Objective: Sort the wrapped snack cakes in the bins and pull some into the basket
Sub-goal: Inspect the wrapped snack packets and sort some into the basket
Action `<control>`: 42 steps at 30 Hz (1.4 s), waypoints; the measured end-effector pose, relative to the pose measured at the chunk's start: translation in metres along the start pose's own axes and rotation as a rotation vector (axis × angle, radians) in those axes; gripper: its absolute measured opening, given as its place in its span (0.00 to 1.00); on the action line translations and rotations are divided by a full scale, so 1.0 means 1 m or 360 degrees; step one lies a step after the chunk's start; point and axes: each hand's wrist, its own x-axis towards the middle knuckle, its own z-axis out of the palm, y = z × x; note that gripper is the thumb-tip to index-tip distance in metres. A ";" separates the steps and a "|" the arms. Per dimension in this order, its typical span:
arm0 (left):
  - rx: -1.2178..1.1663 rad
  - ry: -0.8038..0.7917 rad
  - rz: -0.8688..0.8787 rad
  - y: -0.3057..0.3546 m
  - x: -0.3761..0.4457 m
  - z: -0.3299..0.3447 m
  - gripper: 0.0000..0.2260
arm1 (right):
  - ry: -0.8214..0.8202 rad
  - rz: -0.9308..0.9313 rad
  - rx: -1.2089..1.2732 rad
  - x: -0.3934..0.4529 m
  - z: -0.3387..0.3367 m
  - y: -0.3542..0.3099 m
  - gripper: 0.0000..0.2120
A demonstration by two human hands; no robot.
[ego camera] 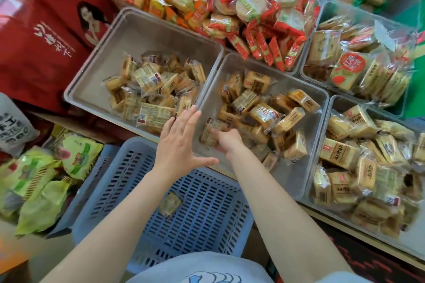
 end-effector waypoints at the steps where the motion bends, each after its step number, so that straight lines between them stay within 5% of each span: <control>1: 0.0002 0.0004 0.0002 0.000 0.000 0.000 0.54 | 0.0044 0.0002 -0.0010 0.003 0.003 0.000 0.43; 19: -0.0063 -0.0084 -0.0035 0.002 0.000 -0.006 0.56 | -0.0142 -0.0127 0.0164 -0.036 -0.005 -0.001 0.47; 24: -0.0791 0.0033 -0.0210 0.019 -0.016 -0.038 0.56 | -0.0227 -0.0527 0.0209 -0.097 -0.028 -0.002 0.40; 30: -0.1727 -0.0032 -0.0636 0.047 -0.072 -0.066 0.37 | -0.0466 -0.0757 0.0161 -0.169 -0.020 0.013 0.29; 32: -0.1836 -0.0032 -0.0798 0.038 -0.091 -0.065 0.27 | -0.0517 -0.0752 0.0138 -0.184 -0.018 0.024 0.24; 36: -0.2286 -0.0134 -0.0947 0.019 -0.133 -0.064 0.25 | -0.0591 -0.0709 0.0042 -0.201 -0.020 0.056 0.16; 39: -0.2457 -0.0032 -0.1102 0.018 -0.164 -0.068 0.09 | -0.0652 -0.0598 0.0121 -0.213 -0.022 0.075 0.13; 42: -0.2530 -0.0056 -0.1239 0.017 -0.188 -0.063 0.11 | -0.0767 -0.0506 0.0217 -0.226 -0.023 0.088 0.11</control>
